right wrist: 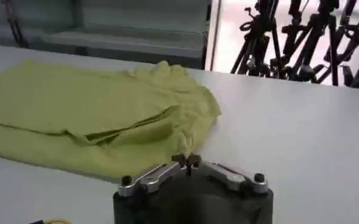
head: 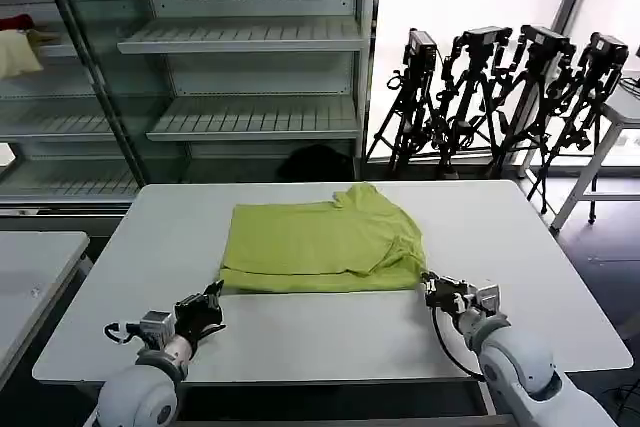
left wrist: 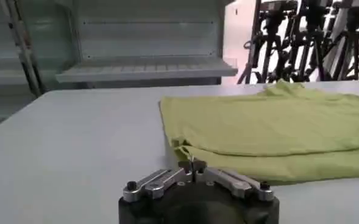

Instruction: Fold and organize the clothes.

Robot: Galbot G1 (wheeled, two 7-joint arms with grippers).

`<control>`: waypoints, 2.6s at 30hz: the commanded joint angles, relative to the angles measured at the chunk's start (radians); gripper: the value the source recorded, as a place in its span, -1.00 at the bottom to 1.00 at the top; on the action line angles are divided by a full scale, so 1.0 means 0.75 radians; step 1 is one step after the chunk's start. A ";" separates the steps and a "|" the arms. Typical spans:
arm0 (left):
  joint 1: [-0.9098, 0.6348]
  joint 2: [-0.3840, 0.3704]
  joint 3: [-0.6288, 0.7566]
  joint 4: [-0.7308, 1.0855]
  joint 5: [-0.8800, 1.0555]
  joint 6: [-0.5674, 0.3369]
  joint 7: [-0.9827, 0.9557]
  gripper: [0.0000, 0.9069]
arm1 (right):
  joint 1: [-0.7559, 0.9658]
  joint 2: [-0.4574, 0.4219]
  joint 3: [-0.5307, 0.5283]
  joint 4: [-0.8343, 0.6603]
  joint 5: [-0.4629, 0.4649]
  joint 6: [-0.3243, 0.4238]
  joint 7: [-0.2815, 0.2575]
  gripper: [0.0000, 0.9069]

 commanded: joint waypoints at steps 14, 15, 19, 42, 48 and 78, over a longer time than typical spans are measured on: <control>0.481 -0.018 -0.054 -0.386 0.172 -0.017 -0.226 -1.00 | -0.450 -0.114 0.096 0.346 0.042 -0.006 0.075 -1.00; 0.502 -0.019 -0.056 -0.400 0.178 -0.017 -0.239 -1.00 | -0.461 -0.113 0.101 0.350 0.042 -0.006 0.076 -1.00; 0.638 -0.021 -0.065 -0.453 0.220 -0.055 -0.272 -1.00 | -0.588 -0.117 0.185 0.386 0.044 -0.005 0.073 -1.00; 0.791 -0.059 -0.023 -0.429 0.337 -0.144 -0.363 -1.00 | -0.796 -0.100 0.318 0.391 0.027 0.038 0.067 -1.00; 0.773 -0.065 -0.011 -0.416 0.331 -0.145 -0.351 -0.96 | -0.795 -0.083 0.309 0.393 0.021 0.043 0.075 1.00; 0.749 -0.028 -0.041 -0.717 0.360 -0.042 -0.383 1.00 | -0.751 -0.109 0.568 0.575 0.052 -0.006 0.183 1.00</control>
